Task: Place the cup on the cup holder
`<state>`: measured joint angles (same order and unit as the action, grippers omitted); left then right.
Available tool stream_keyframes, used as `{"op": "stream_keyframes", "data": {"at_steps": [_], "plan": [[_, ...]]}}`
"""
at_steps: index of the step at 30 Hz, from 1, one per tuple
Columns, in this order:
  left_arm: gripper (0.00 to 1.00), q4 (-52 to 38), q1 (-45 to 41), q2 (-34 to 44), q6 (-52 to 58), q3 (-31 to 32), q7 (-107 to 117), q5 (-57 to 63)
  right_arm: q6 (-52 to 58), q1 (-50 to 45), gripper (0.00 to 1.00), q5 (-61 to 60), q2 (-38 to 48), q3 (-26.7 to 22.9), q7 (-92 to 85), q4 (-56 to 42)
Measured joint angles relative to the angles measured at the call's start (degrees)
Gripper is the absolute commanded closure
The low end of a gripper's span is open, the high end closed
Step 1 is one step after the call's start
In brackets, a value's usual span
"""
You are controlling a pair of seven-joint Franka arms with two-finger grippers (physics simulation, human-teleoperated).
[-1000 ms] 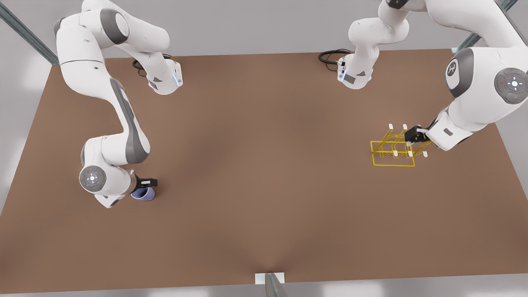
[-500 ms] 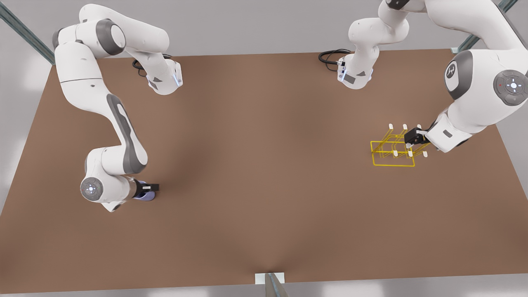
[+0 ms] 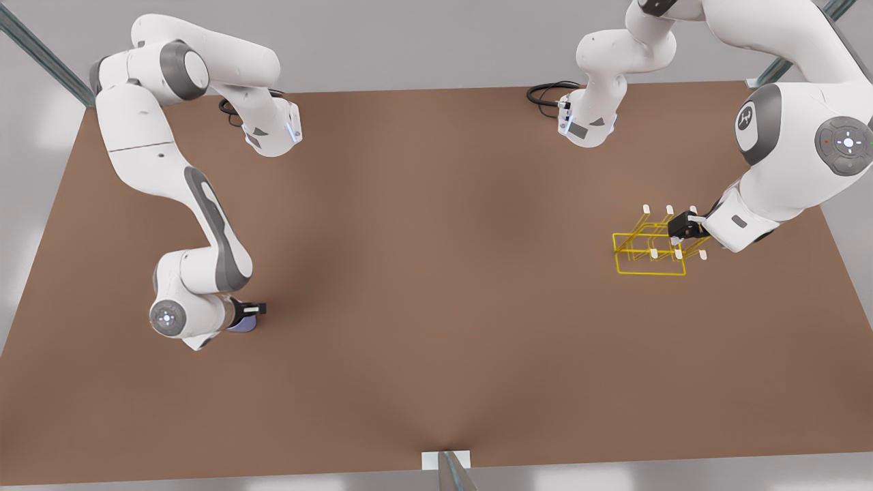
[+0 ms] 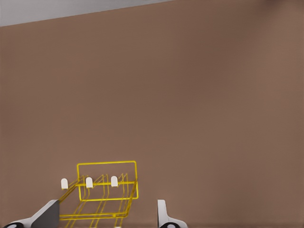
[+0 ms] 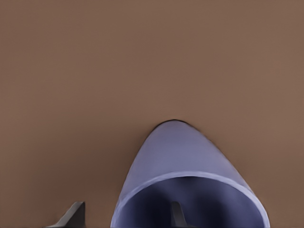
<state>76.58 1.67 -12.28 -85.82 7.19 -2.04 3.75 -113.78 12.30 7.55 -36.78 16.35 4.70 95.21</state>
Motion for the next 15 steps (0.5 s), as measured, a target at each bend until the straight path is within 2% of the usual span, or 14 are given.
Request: {"op": "stream_keyframes", "data": {"at_steps": [1, 2, 8, 11, 15], "plan": [[0.00, 0.0, 0.0, 0.0, 0.0, 0.0, 0.0, 0.0, -0.3, 0.0, 0.74, 0.2, -0.1, 0.0, 0.0, 0.0], [0.00, 0.0, 0.0, 0.0, 0.0, 0.0, 0.0, 0.0, -0.4, 0.0, 0.79, 0.2, -0.2, 0.0, -0.1, 0.0], [0.00, 0.0, -0.1, 0.0, 0.1, 0.0, -0.1, 0.0, -0.1, -0.2, 0.79, 0.3, -0.1, 0.2, -0.4, -1.5], [0.00, 0.0, -0.1, 0.0, 0.1, 0.0, -0.1, 0.0, 4.2, -2.3, 0.79, -1.4, 0.2, 2.7, 0.1, -7.7], [0.00, 0.0, -0.2, 0.0, 0.1, 0.0, -0.1, 0.0, 13.6, -4.1, 0.79, -16.9, 0.1, 7.2, 2.0, -14.0]]}}
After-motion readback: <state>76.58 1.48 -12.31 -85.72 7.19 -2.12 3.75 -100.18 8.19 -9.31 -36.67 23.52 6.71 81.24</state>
